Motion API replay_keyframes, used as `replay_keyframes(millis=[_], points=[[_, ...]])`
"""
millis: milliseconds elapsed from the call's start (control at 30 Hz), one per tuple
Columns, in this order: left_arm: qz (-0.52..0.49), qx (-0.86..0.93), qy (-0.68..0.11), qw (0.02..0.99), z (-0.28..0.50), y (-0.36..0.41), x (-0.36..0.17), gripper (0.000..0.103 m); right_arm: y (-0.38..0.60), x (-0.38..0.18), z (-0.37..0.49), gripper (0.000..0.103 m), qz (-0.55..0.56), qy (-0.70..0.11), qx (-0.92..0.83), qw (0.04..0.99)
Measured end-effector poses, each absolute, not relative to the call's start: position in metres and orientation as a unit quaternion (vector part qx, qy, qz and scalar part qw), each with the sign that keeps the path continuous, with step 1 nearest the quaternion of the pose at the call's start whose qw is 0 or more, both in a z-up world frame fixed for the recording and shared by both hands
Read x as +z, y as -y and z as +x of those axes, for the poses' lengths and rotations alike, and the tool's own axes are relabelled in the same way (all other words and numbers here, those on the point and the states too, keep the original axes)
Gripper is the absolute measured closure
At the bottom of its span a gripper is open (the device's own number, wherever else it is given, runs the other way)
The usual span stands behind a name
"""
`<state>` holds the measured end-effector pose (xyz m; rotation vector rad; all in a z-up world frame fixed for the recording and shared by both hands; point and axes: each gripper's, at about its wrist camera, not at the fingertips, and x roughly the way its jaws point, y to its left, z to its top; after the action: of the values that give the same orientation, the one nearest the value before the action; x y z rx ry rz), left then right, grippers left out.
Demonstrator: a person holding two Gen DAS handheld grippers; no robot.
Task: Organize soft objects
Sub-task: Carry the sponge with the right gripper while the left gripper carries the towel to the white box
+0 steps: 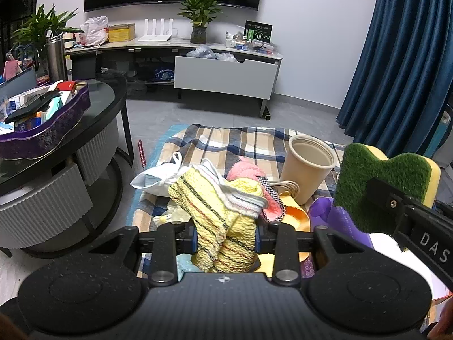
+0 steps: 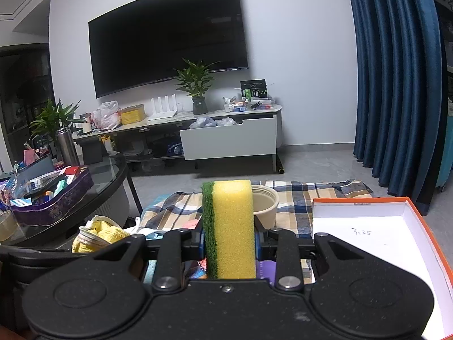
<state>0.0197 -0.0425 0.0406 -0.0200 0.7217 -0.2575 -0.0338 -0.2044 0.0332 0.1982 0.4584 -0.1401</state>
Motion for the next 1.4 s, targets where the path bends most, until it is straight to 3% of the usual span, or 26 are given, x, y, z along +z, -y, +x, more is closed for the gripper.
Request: replay_keyframes(millis=[1400], points=[[0.031, -0.196, -0.348, 0.916, 0.021, 0.124, 0.035, 0.068, 0.281, 0.026, -0.048, 0.067, 0.129, -0.224, -0.135, 0.957]])
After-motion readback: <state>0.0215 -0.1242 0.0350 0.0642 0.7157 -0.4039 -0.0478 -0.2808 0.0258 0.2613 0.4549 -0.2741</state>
